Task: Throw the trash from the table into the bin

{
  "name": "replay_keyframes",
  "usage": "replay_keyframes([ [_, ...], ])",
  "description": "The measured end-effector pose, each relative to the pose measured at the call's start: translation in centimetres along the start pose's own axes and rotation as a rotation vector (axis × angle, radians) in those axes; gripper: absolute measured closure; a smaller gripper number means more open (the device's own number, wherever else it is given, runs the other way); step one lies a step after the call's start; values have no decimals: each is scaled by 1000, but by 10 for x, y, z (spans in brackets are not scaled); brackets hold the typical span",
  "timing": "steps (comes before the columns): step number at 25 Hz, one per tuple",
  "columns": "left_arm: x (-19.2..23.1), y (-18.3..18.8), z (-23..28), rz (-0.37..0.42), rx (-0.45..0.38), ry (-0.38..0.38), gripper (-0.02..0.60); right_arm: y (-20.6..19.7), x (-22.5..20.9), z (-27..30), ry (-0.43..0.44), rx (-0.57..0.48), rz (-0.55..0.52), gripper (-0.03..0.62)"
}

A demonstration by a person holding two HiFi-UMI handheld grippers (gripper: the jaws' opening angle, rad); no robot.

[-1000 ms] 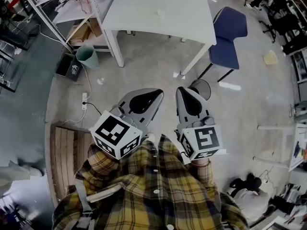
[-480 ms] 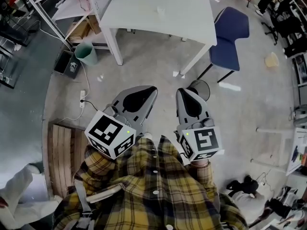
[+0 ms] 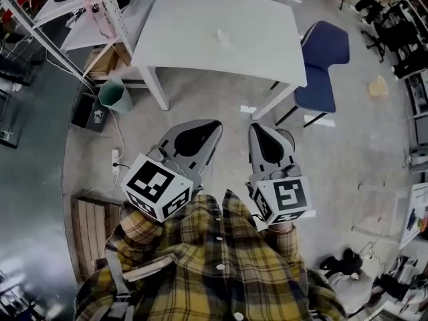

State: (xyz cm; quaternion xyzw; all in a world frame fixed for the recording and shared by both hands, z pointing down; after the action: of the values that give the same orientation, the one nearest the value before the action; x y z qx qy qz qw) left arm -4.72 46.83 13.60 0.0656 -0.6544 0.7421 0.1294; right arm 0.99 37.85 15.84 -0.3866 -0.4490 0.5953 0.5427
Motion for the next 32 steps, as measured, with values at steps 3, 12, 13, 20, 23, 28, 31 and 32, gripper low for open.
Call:
replay_keyframes([
  [3, 37, 16, 13, 13, 1, -14, 572, 16, -9, 36, -27, -9, -1, 595],
  [12, 114, 32, 48, 3, 35, -62, 572, 27, -32, 108, -99, 20, 48, 595],
  [13, 120, 33, 51, -1, 40, -64, 572, 27, -34, 114, -103, 27, 53, 595],
  [20, 158, 35, 83, -24, 62, -49, 572, 30, -66, 158, -109, 53, 67, 595],
  [23, 178, 40, 107, -31, 57, -31, 572, 32, -85, 185, -88, 63, 61, 595],
  [28, 210, 57, 161, -23, 53, -10, 572, 47, -128, 236, -48, 56, 40, 595],
  [31, 226, 69, 197, -29, 52, 12, 572, 56, -159, 264, -18, 64, 26, 595],
  [32, 231, 73, 209, -33, 51, 20, 572, 58, -170, 272, -4, 68, 23, 595],
])
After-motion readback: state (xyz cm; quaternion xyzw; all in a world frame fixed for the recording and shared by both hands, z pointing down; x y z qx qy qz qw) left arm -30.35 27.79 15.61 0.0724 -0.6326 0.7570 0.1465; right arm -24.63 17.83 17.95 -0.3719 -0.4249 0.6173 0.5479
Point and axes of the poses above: the fingertips, and each gripper's own axes: z forward along the fingers, x to its left, y out of its top, the point moved 3 cm from there along -z, backward along the fingers, and after that the axes turned 2 degrees about x, right-handed, at the moved point
